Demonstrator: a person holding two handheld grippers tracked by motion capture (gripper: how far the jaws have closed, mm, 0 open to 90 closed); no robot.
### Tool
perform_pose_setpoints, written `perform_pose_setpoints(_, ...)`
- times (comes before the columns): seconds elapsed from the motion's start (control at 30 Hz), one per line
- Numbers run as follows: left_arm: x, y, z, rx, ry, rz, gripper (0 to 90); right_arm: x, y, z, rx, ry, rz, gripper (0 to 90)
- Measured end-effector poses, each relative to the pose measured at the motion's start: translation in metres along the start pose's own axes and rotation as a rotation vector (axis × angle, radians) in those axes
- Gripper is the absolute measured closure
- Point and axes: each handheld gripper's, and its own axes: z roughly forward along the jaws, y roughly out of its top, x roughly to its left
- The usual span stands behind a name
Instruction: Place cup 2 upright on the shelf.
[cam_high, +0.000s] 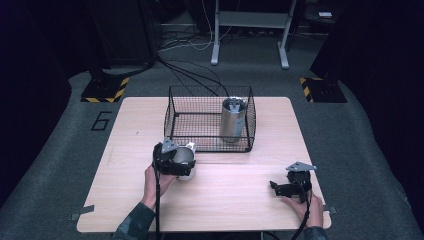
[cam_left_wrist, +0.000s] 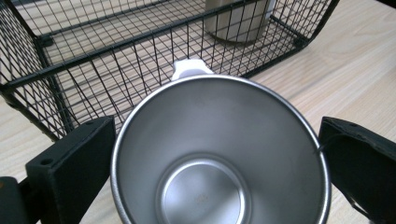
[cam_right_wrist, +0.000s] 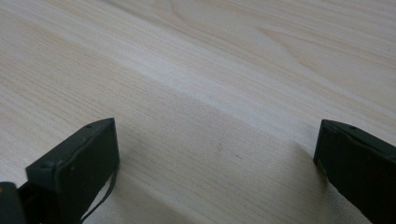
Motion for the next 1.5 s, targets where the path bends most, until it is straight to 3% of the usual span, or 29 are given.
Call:
perform_pose_setpoints(0.7, -0.001, -0.002, 0.002, -0.002, -0.001, -0.006, 5.9, 0.0, 0.0, 0.0, -0.002, -0.005, 0.0, 0.0)
perform_pose_setpoints(0.77, -0.001, -0.003, -0.001, -0.015, -0.007, -0.016, 5.9, 0.001, 0.0, 0.0, -0.002, -0.005, 0.003, 0.0)
perform_pose_setpoints(1.03, -0.003, -0.002, -0.015, -0.019, -0.004, 0.013, 5.9, 0.001, 0.0, 0.0, -0.002, -0.005, 0.002, 0.0)
perform_pose_setpoints(1.3, -0.003, -0.002, -0.015, -0.019, -0.004, 0.013, 6.0, 0.001, 0.0, 0.0, -0.002, -0.005, 0.002, 0.0)
perform_pose_setpoints(1.33, -0.004, 0.0, -0.034, -0.035, -0.011, 0.025, 6.0, 0.001, 0.0, 0.0, -0.002, -0.005, 0.002, 0.0)
perform_pose_setpoints(1.5, -0.003, 0.005, -0.045, -0.045, -0.012, 0.037, 5.9, 0.0, 0.0, 0.0, -0.001, -0.004, 0.001, 0.0)
